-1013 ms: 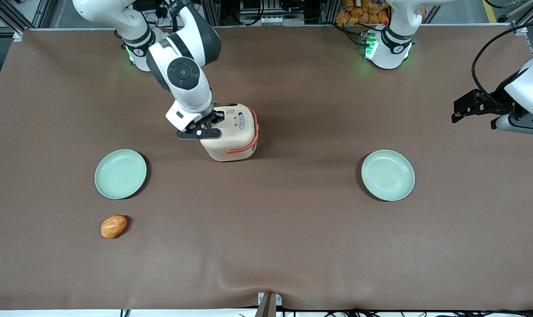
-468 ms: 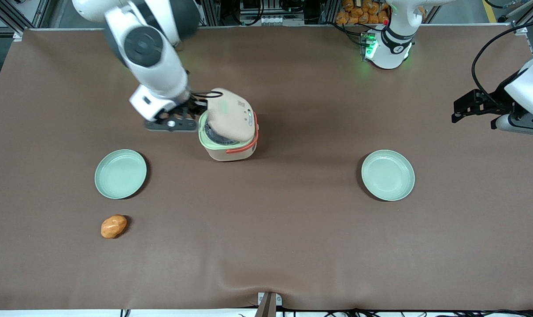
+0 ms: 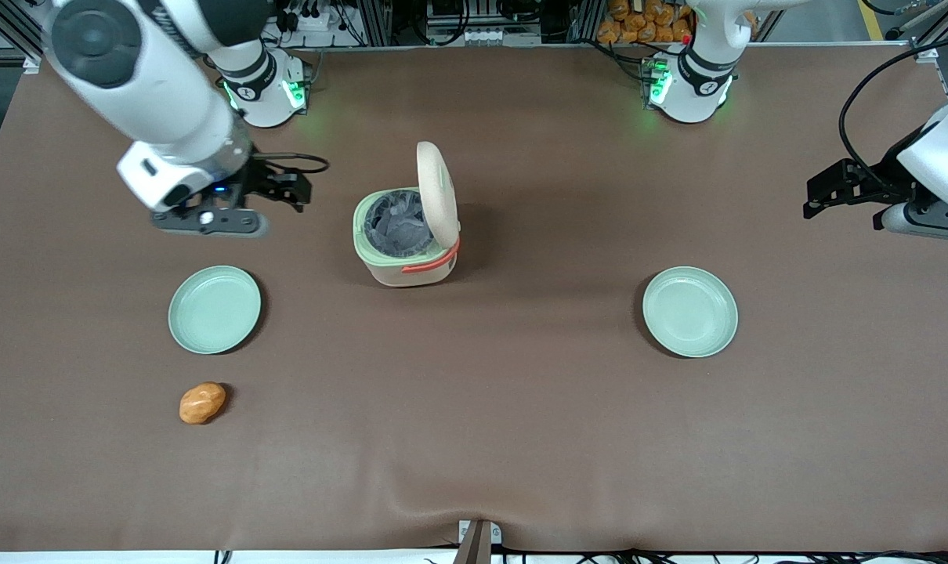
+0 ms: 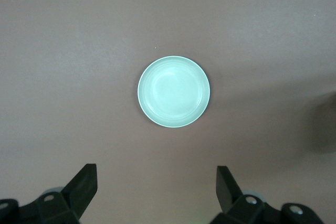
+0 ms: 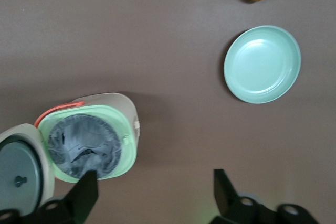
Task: Press rice cooker button with right arm
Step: 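Lift the right gripper away as the cooker lid pops open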
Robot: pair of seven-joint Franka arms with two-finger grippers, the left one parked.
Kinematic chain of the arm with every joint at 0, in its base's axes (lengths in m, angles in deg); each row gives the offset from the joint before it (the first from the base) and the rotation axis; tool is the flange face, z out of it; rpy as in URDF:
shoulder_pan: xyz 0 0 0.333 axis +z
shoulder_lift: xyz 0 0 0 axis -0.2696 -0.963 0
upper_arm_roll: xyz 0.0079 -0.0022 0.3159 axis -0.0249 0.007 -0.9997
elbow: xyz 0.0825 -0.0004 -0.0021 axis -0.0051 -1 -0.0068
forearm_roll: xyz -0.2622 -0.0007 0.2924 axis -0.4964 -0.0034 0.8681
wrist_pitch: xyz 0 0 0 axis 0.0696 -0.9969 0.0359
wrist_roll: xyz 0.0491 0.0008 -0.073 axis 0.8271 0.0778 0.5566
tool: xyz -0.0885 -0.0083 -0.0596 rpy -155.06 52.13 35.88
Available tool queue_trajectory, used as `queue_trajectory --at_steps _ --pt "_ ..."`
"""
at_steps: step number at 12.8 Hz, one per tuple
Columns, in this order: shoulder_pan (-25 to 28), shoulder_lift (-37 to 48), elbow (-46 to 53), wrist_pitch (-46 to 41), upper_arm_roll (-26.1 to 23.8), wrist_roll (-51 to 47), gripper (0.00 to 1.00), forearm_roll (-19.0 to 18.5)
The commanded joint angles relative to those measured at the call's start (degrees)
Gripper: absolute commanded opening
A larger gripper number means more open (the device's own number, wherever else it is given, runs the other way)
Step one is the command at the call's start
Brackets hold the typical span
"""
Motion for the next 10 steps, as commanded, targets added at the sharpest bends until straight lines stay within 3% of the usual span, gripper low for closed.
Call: queue_trajectory --at_steps 1,5,10 --pt "-6.23 2.56 1.29 -2.68 -0.63 7.07 1.0 -0.53" --pt "-15.11 3.97 1.29 -4.27 -0.72 15.97 1.0 -0.53" --pt "-18.64 5.81 0.07 -4.1 -0.81 21.41 1.0 -0.79"
